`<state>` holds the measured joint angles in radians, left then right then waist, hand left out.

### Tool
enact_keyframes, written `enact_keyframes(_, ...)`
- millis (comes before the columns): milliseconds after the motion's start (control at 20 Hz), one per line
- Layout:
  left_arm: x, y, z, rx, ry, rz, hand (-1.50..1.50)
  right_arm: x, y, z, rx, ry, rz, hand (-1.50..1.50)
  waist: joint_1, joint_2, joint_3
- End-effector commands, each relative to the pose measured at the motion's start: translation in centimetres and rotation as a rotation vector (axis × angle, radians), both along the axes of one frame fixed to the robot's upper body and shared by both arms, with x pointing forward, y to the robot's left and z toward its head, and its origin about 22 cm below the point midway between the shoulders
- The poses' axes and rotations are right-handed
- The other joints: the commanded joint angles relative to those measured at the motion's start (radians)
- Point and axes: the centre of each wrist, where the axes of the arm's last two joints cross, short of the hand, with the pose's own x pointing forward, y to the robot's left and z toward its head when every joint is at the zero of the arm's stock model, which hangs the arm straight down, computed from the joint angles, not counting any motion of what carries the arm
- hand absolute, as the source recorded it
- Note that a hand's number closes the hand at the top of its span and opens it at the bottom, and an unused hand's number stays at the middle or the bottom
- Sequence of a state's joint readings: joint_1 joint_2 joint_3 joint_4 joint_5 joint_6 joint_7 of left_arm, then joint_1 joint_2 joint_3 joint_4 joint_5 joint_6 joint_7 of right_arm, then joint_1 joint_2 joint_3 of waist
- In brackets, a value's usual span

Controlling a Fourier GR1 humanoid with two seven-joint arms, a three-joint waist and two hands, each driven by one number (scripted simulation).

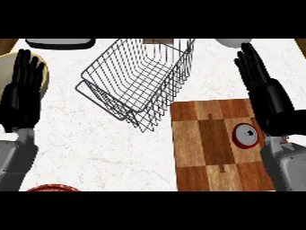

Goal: Pick the can from the cutting board and place it in the basket

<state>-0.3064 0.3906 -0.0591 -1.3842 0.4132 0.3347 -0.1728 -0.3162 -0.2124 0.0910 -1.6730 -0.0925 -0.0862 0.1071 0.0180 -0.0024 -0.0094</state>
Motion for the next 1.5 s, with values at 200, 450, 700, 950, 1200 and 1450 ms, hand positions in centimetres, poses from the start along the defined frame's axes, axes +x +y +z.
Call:
enact_keyframes(200,-0.1,1.0,1.4,0.379,0.030,-0.149,0.00,-0.2,5.6,-1.6,-0.272,0.099,0.387,1.50,0.010,0.005,0.011)
enact_keyframes(450,-1.0,1.9,0.3,0.438,0.107,-0.212,0.00,-4.8,12.7,-5.9,-0.049,0.114,0.420,1.50,-0.008,0.001,0.009)
enact_keyframes(700,-0.8,0.7,1.7,0.441,0.106,-0.203,0.00,-5.5,15.3,-4.3,-0.293,-0.068,0.197,-1.50,-0.018,-0.007,0.008)
enact_keyframes(950,-1.3,1.2,0.6,0.448,0.147,-0.191,0.00,-1.8,12.1,-1.2,-0.760,-0.140,-0.044,-1.50,-0.044,-0.020,0.002)
enact_keyframes(1200,-1.9,1.5,-0.3,0.457,0.153,-0.212,0.00,0.0,11.4,3.0,-1.230,-0.027,-0.046,-1.50,-0.032,-0.025,-0.004)
enact_keyframes(1450,-1.9,1.3,0.1,0.443,0.152,-0.218,0.00,0.2,12.3,5.2,-1.553,0.164,0.144,-1.50,-0.026,-0.020,0.000)
